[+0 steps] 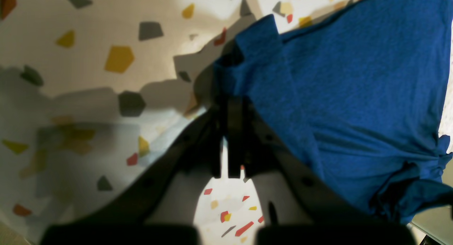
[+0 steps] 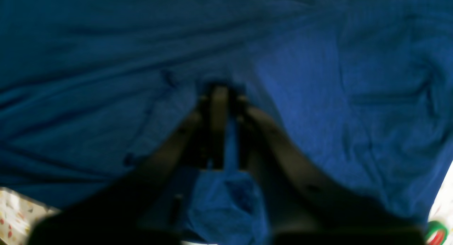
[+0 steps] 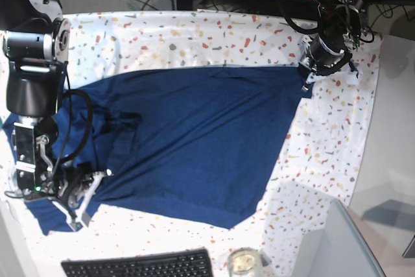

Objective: Layout the t-shirt on the table in an organized manner, then fold the t-shirt properly
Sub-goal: 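Pull the grasped corners apart with both grippers to straighten the shirt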

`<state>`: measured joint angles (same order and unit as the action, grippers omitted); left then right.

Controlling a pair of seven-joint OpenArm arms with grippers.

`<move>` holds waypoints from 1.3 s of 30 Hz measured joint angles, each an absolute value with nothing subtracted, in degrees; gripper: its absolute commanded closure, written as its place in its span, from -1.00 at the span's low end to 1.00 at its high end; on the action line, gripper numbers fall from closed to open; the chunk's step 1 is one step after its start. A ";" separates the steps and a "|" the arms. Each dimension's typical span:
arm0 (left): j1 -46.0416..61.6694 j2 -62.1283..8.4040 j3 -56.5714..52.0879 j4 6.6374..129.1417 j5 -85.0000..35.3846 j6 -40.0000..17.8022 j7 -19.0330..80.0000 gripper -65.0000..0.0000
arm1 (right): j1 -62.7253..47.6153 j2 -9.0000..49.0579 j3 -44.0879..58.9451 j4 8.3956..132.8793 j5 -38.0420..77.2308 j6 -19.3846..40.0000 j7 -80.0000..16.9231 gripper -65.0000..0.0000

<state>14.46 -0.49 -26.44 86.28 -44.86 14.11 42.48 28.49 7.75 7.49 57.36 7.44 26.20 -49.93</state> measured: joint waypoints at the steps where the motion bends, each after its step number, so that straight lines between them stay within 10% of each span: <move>1: 14.44 -0.49 -26.41 86.28 -44.86 14.11 42.48 1.00 | 28.21 7.84 7.49 57.43 7.51 25.98 -49.87 0.34; 7: 14.50 -1.45 -26.28 86.24 -44.86 13.98 42.70 1.00 | 20.01 10.41 7.81 74.00 8.03 25.82 -53.65 -0.42; 17: 14.44 -2.26 -26.37 86.63 -44.71 13.93 44.75 1.00 | 2.92 0.10 43.88 85.80 7.25 25.39 -61.08 -0.51; 30: 14.44 -2.39 -26.41 86.63 -44.86 13.91 44.64 1.00 | 7.77 0.62 50.15 65.69 8.75 25.78 -47.40 -0.47; 33: 14.46 -2.42 -26.41 86.63 -44.86 13.93 44.64 1.00 | 7.60 0.62 50.17 65.47 8.40 25.82 -45.36 -0.11; 37: 14.46 -2.35 -26.39 86.63 -44.86 13.93 44.66 1.00 | 6.70 -0.03 50.26 68.18 8.27 27.05 -51.72 1.00; 39: 14.46 -2.42 -26.37 86.80 -44.86 13.96 44.80 1.00 | 5.04 -0.95 50.15 73.67 8.54 28.84 -57.17 0.98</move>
